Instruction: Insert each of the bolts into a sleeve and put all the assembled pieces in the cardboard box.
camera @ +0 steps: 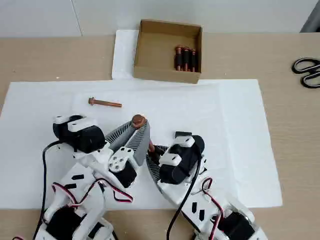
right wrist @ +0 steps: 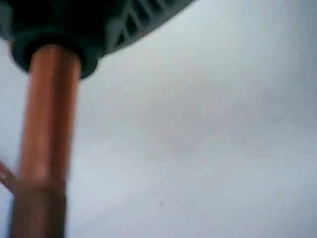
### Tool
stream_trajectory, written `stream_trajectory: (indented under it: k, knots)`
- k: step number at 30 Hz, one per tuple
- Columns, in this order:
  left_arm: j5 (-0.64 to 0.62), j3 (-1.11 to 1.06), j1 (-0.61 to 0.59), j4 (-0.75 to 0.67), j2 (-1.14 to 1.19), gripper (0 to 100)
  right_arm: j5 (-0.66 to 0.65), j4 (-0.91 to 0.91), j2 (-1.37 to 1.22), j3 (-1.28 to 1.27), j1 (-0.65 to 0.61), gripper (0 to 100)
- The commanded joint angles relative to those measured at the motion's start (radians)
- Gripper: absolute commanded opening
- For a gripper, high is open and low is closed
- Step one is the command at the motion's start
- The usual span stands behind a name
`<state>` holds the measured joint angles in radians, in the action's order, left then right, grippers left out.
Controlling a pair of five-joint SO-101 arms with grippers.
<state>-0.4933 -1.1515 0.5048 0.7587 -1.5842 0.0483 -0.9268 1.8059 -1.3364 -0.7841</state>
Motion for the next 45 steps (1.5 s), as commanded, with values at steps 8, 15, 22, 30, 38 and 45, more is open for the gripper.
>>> stream_trajectory:
  k: [8,15,22,30,38,45]
  knots:
    - [0.005,0.036,-0.018,0.008,-0.003,1,-0.008,0.03,0.008,0.041,-0.001,0.5]
    - [-0.048,0.036,0.072,0.008,-0.003,1,-0.009,0.03,0.008,0.041,-0.001,0.5]
    - [-0.054,0.018,0.072,0.029,-0.003,1,-0.011,0.028,0.008,0.041,-0.001,0.5]
    - [-0.054,0.016,0.104,0.104,-0.005,1,-0.012,0.031,0.008,0.041,-0.001,0.5]
    - [-0.054,-0.008,0.201,0.157,-0.005,1,-0.012,0.031,0.008,0.041,-0.001,0.5]
    - [-0.054,-0.085,0.245,0.158,-0.008,1,-0.012,0.031,0.008,0.041,-0.001,0.5]
